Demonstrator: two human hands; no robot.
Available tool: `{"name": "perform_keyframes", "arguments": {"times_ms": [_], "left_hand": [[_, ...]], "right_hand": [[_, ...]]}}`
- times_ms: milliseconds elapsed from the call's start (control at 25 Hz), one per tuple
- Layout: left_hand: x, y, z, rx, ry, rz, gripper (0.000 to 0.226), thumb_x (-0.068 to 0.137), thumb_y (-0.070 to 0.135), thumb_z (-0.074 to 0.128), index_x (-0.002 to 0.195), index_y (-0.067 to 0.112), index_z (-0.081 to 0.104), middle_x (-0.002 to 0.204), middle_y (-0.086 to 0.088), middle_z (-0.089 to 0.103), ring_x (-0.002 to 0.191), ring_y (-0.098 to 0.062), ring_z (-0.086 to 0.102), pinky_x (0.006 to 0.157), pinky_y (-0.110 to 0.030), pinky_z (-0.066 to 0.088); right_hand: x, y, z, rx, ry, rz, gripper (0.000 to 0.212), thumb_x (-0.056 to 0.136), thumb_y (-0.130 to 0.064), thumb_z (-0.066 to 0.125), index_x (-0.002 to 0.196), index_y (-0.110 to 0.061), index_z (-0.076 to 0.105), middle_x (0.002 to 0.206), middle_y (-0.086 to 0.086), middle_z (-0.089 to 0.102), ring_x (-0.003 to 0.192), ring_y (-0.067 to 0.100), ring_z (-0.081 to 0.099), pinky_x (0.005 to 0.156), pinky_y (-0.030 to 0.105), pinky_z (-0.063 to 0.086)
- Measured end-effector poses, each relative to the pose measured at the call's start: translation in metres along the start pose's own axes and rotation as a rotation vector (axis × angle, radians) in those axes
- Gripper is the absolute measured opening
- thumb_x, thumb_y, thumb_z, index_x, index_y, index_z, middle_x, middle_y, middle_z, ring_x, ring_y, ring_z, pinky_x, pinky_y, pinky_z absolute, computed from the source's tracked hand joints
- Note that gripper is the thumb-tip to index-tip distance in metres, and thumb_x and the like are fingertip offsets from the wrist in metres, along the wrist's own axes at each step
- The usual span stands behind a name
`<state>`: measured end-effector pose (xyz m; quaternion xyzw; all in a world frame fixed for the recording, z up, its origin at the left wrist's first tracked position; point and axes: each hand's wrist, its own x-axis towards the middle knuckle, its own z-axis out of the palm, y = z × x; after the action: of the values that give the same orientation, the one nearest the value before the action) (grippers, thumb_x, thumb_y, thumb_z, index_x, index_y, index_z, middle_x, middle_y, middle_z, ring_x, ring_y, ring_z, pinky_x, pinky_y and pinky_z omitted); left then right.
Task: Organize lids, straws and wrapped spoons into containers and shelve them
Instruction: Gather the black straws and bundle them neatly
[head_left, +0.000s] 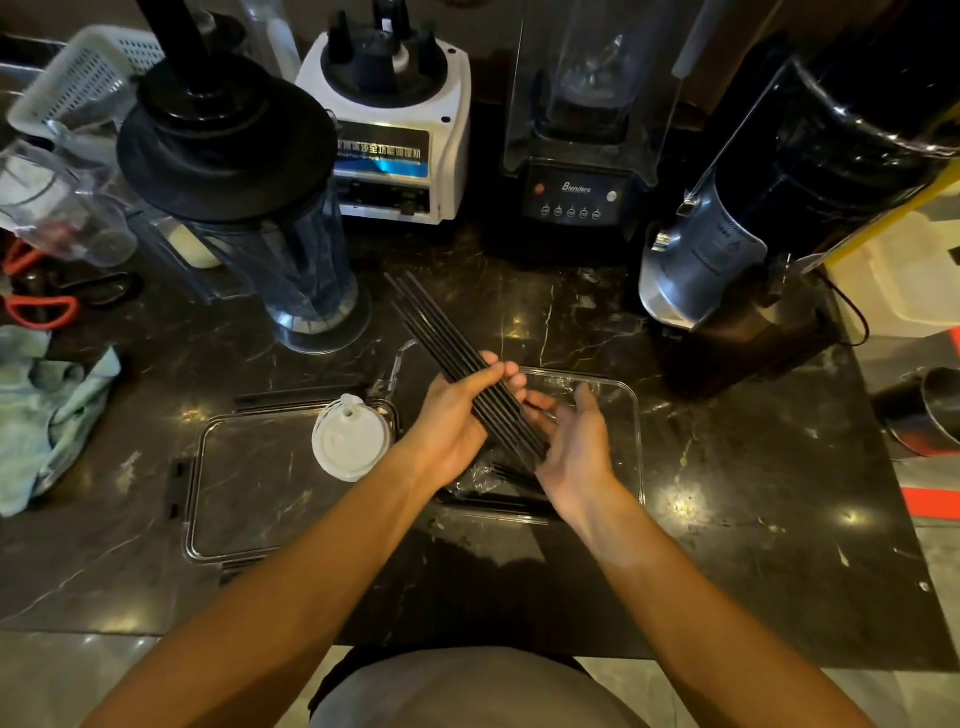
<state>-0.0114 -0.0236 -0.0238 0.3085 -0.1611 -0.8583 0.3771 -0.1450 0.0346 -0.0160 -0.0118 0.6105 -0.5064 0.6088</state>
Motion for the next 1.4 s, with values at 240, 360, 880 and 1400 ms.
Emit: {"name": "perform_keyframes", "arguments": {"times_ms": [240, 360, 880, 1400], "left_hand": [[-0.01, -0.001, 0.005, 0.333, 0.026, -0.179, 0.019, 0.099, 0.001, 0.058, 0.117, 0.005, 0.061, 0.094, -0.011, 0.07, 0.088, -0.022, 0.069, 0.088, -0.037, 0.057], [-0.012, 0.004, 0.005, 0.325, -0.061, -0.312, 0.019, 0.099, 0.003, 0.059, 0.117, 0.006, 0.063, 0.096, -0.011, 0.07, 0.09, -0.023, 0.069, 0.09, -0.038, 0.057], [-0.01, 0.015, 0.003, 0.275, -0.261, -0.541, 0.021, 0.101, 0.004, 0.052, 0.121, 0.005, 0.06, 0.09, -0.007, 0.062, 0.086, -0.021, 0.069, 0.097, -0.043, 0.058], [-0.008, 0.012, 0.006, 0.285, -0.234, -0.554, 0.017, 0.099, 0.006, 0.056, 0.115, 0.007, 0.06, 0.085, -0.003, 0.058, 0.077, -0.015, 0.065, 0.079, -0.032, 0.059]], "right_hand": [[0.016, -0.051, 0.005, -0.362, -0.232, -0.362, 0.063, 0.109, -0.055, 0.02, 0.143, -0.016, 0.056, 0.142, 0.004, 0.063, 0.132, 0.016, 0.059, 0.113, 0.039, 0.043], [0.02, -0.064, 0.026, -0.385, -0.356, -0.406, 0.065, 0.109, -0.055, 0.018, 0.149, -0.017, 0.052, 0.15, 0.001, 0.057, 0.136, 0.013, 0.055, 0.114, 0.036, 0.041], [0.052, -0.09, 0.015, -0.715, -0.491, -0.292, 0.079, 0.101, -0.07, 0.019, 0.129, -0.02, 0.073, 0.145, 0.001, 0.063, 0.145, 0.019, 0.045, 0.126, 0.053, 0.015], [0.042, -0.081, 0.02, -0.772, -0.535, -0.378, 0.061, 0.107, -0.061, 0.021, 0.149, -0.031, 0.053, 0.152, -0.009, 0.055, 0.134, 0.003, 0.051, 0.121, 0.044, 0.026]]}}
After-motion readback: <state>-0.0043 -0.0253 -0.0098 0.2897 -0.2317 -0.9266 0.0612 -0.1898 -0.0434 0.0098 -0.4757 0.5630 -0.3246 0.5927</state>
